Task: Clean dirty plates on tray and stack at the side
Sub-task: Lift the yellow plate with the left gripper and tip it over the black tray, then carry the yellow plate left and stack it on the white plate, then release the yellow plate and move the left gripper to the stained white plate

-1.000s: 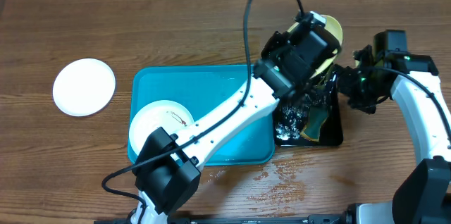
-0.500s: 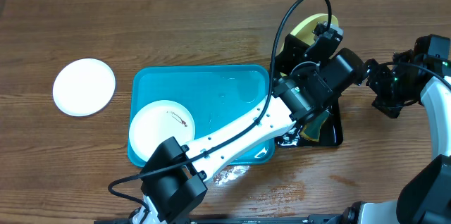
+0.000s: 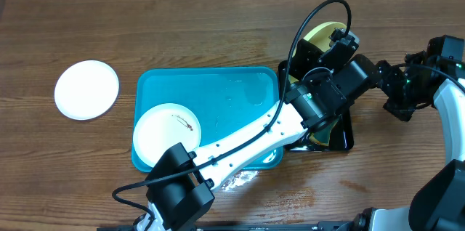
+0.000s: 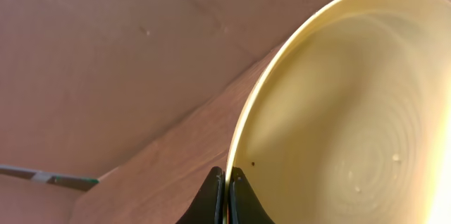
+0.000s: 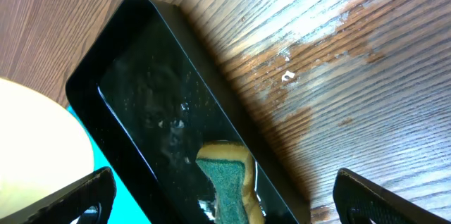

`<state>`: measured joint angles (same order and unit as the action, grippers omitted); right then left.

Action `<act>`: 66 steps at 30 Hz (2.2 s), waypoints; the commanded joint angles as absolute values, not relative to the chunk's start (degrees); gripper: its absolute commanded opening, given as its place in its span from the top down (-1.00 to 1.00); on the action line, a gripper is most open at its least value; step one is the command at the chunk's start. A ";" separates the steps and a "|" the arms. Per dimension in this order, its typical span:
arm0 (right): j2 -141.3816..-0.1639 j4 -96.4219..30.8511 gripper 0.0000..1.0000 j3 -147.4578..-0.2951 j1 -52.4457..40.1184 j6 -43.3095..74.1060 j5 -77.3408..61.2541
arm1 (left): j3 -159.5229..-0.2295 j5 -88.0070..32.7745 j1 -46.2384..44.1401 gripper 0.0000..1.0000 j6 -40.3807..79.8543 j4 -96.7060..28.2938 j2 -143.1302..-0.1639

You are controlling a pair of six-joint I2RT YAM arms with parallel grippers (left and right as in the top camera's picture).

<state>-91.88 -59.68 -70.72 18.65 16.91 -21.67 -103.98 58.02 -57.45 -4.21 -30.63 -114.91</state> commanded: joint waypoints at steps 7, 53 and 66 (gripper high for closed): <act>-91.42 -60.58 -1.00 -71.59 17.19 17.19 -22.17 | -107.59 19.07 -41.58 0.92 14.83 -43.07 -112.42; -91.42 -58.33 -1.00 -71.20 -2.02 17.17 -18.94 | -90.26 -20.45 25.41 -0.47 15.81 -71.90 -111.15; -91.42 -58.33 -1.00 -71.20 -2.02 17.17 -18.94 | -61.91 -6.57 11.81 -0.35 25.41 -66.74 -80.77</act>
